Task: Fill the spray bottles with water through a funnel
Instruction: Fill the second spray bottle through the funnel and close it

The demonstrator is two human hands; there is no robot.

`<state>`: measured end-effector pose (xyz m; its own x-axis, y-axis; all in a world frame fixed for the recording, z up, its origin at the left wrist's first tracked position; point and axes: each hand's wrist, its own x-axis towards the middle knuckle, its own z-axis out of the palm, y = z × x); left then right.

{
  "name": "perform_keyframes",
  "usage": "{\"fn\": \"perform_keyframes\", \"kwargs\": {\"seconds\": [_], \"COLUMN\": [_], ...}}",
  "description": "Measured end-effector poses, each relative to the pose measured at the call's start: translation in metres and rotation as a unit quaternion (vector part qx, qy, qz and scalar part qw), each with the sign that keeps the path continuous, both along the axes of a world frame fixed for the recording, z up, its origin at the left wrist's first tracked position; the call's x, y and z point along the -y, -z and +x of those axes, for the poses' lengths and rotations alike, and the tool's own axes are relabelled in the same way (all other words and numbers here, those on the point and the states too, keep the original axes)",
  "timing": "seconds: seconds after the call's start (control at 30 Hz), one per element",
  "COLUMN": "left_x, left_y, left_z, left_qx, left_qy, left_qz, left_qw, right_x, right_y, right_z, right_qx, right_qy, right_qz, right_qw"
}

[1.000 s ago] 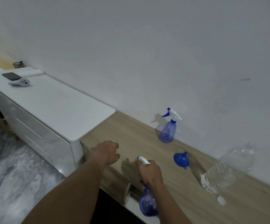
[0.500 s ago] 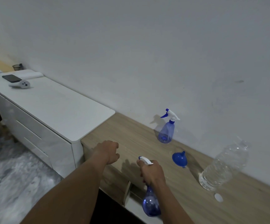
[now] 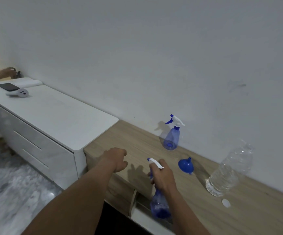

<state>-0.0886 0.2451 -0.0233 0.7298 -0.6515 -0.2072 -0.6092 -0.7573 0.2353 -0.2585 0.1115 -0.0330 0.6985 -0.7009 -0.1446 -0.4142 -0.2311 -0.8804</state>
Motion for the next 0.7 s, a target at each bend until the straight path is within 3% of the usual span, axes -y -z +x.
{"fn": "perform_keyframes", "kwargs": {"seconds": [0.17, 0.37, 0.7], "left_x": [0.011, 0.046, 0.076], "left_y": [-0.007, -0.016, -0.001], "left_z": [-0.012, -0.022, 0.018], "left_qx": [-0.046, -0.194, -0.306], "left_qy": [0.010, 0.035, 0.017], "left_qz": [-0.023, -0.039, -0.160], "left_qw": [0.999, 0.980, 0.938], "right_x": [0.008, 0.026, 0.064], "right_y": [-0.015, -0.032, -0.046], "right_z": [0.010, 0.031, 0.079], "right_qx": [0.025, 0.047, 0.120], "right_qy": [-0.026, -0.036, -0.007], "right_qz": [-0.043, -0.091, -0.064], "right_qw": [0.998, 0.994, 0.991]}}
